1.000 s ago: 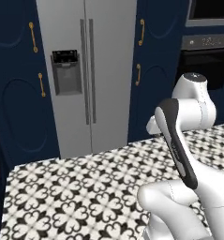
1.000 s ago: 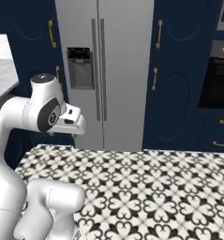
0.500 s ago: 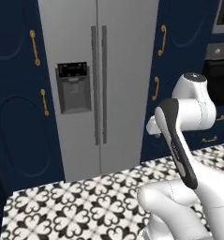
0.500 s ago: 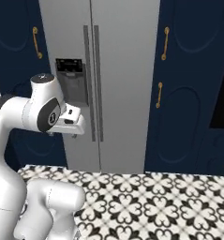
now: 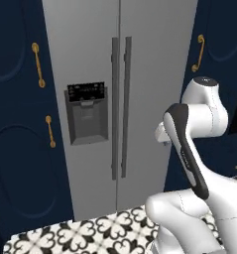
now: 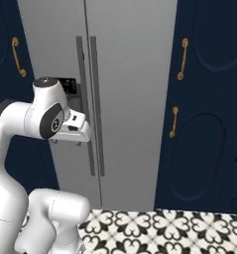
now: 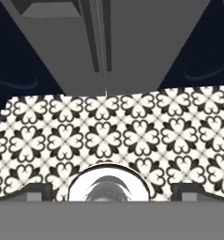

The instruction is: Navigate to the fridge.

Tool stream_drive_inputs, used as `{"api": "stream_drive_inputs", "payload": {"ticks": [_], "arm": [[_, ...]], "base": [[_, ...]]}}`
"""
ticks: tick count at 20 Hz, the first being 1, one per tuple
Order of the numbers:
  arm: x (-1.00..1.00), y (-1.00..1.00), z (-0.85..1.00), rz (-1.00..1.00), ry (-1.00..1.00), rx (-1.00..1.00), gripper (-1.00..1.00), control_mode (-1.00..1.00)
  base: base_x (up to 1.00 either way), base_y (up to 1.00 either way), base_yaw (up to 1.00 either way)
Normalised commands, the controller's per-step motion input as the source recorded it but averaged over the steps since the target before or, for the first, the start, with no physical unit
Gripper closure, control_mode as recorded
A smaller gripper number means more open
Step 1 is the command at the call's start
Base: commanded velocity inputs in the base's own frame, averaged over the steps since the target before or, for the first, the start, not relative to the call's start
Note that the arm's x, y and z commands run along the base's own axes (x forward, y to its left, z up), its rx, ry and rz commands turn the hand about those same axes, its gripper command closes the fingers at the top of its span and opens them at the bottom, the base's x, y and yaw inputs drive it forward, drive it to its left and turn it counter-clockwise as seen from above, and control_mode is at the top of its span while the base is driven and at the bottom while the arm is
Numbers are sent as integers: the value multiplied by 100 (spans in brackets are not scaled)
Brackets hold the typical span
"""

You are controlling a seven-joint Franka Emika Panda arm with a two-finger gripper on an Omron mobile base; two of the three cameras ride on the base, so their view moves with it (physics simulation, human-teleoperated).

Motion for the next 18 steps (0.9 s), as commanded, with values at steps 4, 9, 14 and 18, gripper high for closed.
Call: {"api": "stream_drive_inputs", "payload": {"ticks": [4, 9, 14, 18], "arm": [[0, 0, 0, 0, 0, 0, -100, 100], [0, 0, 0, 0, 0, 0, -100, 100], [0, 0, 0, 0, 0, 0, -100, 100], [0, 0, 0, 0, 0, 0, -100, 100]], "base": [[69, 29, 1], [53, 14, 1], [42, 6, 5], [55, 6, 6]]}}
